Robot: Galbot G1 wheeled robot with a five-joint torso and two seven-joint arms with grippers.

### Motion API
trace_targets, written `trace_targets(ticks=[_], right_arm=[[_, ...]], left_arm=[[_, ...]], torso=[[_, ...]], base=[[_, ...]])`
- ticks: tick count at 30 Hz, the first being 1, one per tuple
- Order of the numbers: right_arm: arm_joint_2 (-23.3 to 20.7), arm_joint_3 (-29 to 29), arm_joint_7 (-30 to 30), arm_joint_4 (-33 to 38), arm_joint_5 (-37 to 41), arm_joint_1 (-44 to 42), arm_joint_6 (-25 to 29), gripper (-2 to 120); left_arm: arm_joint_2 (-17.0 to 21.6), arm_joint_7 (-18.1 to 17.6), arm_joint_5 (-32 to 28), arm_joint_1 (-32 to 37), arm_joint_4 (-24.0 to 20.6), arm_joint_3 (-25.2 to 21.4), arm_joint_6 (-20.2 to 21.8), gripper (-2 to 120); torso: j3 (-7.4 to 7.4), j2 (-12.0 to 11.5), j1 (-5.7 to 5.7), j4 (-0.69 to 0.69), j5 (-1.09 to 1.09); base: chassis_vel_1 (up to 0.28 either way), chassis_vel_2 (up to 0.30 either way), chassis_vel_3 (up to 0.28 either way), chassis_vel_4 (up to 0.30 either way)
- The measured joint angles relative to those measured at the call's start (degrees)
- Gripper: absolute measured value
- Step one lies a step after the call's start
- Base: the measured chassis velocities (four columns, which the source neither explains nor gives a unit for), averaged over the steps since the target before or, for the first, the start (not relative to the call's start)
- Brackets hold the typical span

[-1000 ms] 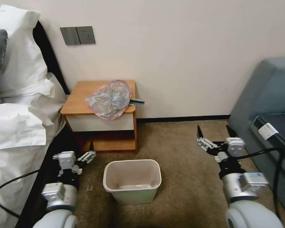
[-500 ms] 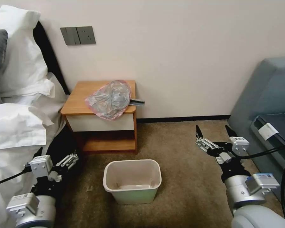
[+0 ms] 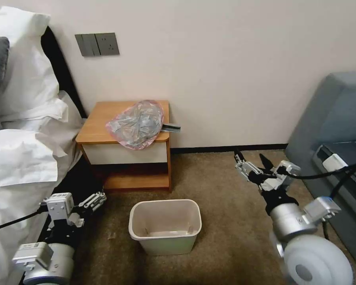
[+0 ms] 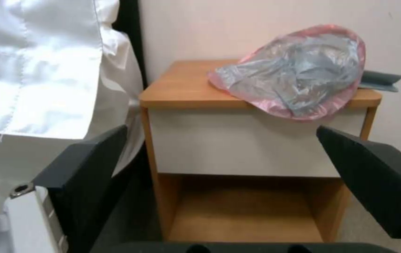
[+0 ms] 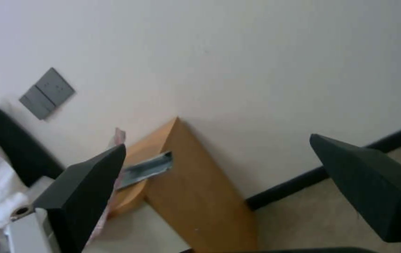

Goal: Pick up the garbage bag from the table and place it over the trash can.

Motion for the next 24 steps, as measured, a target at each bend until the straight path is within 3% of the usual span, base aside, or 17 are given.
trace_targets(ticks=[8,24], right_arm=[[-0.4,-2.6,-0.4,-10.1,13.5,7.6,-0.4,100],[4.4,-7.0,-2.0,-25.0,33.0,23.0,-2.6,100]], left_arm=[[1.8,-1.3,-3.5,0.7,0.1,-0.7,-0.5,100],[0.0,-0.9,-2.7,0.3,0.2,-0.5,0.0,100]], torso=[[0.00,0.0,0.00,0.00,0.00],[0.00,0.0,0.00,0.00,0.00]], base=[[0.000,0.000,0.000,0.000],[0.000,0.000,0.000,0.000]])
